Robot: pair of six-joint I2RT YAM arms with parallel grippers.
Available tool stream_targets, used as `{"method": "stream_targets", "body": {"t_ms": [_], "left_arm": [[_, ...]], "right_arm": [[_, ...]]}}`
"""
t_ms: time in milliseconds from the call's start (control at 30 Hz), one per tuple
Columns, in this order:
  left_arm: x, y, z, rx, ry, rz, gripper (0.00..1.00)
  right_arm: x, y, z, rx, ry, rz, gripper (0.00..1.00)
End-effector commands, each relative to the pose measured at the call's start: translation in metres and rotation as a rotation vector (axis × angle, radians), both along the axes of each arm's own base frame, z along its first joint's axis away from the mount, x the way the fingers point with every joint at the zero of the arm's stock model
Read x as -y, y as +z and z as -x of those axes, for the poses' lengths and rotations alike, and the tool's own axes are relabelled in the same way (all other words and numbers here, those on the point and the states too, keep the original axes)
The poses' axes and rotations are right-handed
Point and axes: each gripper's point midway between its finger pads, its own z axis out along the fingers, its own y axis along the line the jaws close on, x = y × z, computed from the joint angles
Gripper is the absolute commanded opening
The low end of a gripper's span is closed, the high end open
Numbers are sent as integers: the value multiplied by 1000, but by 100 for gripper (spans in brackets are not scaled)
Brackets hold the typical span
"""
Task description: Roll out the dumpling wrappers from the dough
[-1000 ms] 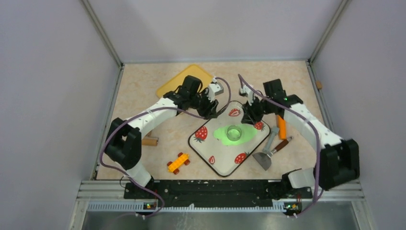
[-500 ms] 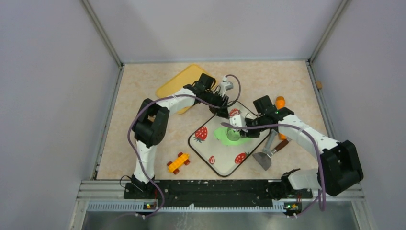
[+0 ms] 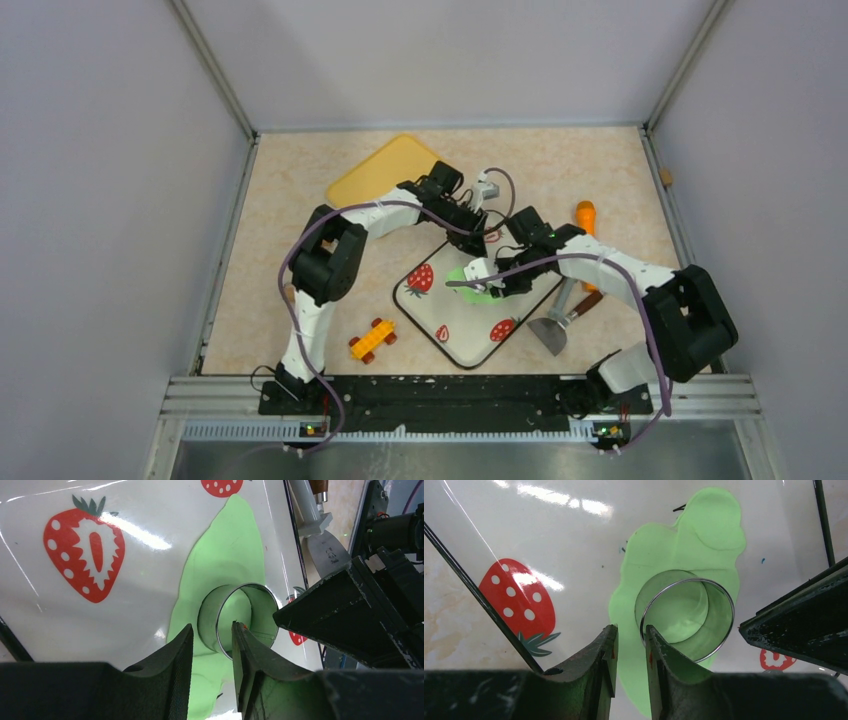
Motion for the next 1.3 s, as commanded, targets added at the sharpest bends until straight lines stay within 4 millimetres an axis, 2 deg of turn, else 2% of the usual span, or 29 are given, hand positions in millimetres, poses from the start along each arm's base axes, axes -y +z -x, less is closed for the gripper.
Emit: {"method": "stream_targets", "body": {"t_ms": [0, 167, 433, 833, 1167, 1267], "left_arm": [[6, -1, -3, 31, -20, 3, 36], [8, -5, -3, 35, -31, -1, 31], [6, -12, 9, 5, -73, -14, 29], [5, -22, 7, 28, -73, -45, 22], [0, -33, 13, 20, -94, -74, 5], [-2, -36, 13, 20, -94, -84, 0]], "right_arm": [[-16, 12, -16, 64, 42, -28, 28], [-16, 7, -20, 66, 32, -13, 28], [-17, 4, -25, 63, -4, -13, 28], [-16, -2, -21, 38, -16, -6, 11], [-15, -14, -15, 11, -18, 16, 0], [-14, -20, -14, -9, -38, 30, 0]]}}
